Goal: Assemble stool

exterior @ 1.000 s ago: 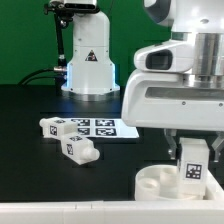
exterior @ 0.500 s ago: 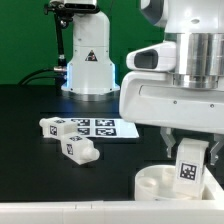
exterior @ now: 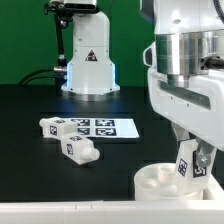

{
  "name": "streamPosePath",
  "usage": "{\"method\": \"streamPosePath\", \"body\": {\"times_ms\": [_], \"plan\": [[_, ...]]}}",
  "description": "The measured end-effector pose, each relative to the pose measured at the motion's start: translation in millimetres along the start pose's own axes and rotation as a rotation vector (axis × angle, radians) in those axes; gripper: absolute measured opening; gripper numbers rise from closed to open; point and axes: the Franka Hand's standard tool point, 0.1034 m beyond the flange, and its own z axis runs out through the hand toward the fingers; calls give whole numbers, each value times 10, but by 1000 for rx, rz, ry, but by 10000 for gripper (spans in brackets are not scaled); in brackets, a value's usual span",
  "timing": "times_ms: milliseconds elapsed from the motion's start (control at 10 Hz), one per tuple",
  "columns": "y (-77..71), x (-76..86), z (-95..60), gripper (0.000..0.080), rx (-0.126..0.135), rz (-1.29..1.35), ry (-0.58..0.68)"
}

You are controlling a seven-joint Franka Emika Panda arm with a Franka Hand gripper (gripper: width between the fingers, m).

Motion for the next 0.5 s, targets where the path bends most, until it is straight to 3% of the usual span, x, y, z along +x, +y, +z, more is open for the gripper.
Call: {"method": "streamPosePath", "body": {"times_ms": [200,400,500], "plan": [[-10,-15,-8,334,3,174,-8],[-27,-56,-15,334,7,586,-25],[-30,-91,7,334,14,647,-44]]}}
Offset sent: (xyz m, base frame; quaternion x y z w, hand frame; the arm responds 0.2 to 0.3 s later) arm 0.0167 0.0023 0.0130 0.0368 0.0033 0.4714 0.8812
